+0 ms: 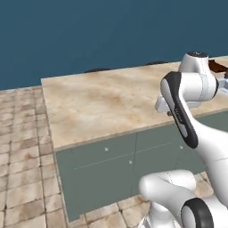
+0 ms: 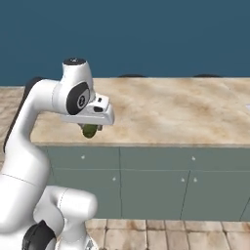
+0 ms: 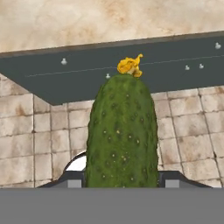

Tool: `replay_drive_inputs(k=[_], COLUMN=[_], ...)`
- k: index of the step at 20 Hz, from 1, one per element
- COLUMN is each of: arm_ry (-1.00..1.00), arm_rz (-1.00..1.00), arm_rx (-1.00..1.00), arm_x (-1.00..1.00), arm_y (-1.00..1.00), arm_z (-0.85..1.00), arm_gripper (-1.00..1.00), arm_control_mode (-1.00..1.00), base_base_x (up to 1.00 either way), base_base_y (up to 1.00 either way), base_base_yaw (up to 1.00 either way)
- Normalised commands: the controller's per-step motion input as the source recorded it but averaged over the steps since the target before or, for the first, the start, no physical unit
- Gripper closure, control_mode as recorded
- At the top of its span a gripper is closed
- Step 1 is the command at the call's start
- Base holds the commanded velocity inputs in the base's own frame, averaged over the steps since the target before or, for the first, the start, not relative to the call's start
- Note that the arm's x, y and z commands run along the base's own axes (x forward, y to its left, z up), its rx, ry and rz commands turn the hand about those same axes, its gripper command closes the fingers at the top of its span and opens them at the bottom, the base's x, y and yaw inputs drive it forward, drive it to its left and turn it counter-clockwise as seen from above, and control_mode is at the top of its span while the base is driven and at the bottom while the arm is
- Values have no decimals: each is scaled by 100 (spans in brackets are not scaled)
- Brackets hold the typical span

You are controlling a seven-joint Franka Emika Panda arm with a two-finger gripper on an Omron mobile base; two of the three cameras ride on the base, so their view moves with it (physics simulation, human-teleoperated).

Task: Place the two vegetables and bowl onto the tray for setting up a vegetable dip station.

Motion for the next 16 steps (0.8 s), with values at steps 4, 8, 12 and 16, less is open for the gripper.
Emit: replay_drive_inputs(k=[4,8,12,16], arm_ry=[0,0,0,0], arm_rz=[0,0,0,0], arm_rx=[0,0,0,0], arm_x=[0,0,0,0], arm_y=[0,0,0,0], arm_z=[0,0,0,0], arm_gripper=[100,100,100,100], arm_control_mode=[100,100,100,100], base_base_x=[-25,-20,-19,-15], base_base_y=[94,98,100,100], base_base_yaw=[-39,-45,-46,-46])
